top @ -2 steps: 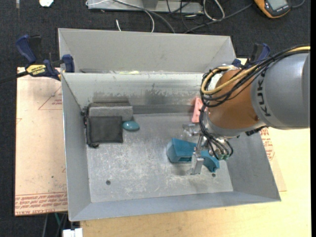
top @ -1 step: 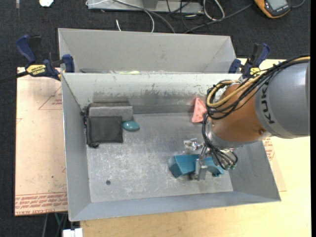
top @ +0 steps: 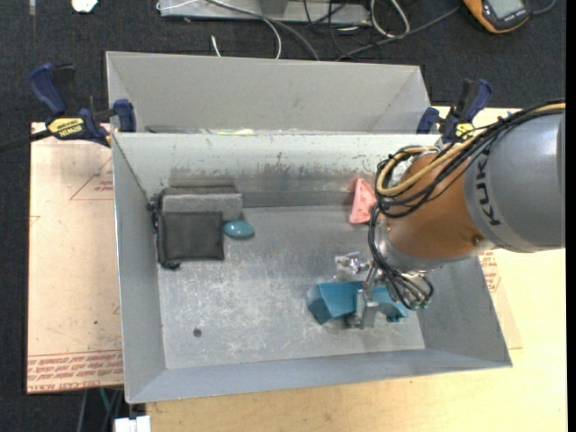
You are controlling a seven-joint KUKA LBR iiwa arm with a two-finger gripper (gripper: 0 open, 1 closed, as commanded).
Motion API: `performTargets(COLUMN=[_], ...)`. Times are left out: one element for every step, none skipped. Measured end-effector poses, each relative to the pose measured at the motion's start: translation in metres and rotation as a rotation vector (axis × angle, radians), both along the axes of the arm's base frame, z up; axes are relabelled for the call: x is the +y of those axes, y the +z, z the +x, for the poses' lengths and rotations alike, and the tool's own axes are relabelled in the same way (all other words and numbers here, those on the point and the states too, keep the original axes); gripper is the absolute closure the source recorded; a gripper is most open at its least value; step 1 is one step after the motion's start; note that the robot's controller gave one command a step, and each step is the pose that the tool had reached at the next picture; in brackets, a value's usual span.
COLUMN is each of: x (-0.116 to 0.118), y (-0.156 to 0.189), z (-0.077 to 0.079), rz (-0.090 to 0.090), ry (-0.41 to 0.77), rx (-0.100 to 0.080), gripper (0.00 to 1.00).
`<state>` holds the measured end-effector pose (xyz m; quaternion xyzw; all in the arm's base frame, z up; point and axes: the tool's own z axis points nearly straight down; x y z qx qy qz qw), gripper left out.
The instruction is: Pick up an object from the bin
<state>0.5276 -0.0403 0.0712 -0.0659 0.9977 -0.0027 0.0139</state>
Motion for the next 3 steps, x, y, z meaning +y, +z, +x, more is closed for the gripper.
performTargets(x=[-0.003, -0.006, -0.015], y=[0.0, 0.06, 0.13], z=[0.009, -0.007, 0.001], rz=[0.005, 0.003, 0.004], ry=[-0.075, -0.078, -0.086], rx=[0.011, 0.011, 0.01], gripper=[1.0, 1.0, 1.0])
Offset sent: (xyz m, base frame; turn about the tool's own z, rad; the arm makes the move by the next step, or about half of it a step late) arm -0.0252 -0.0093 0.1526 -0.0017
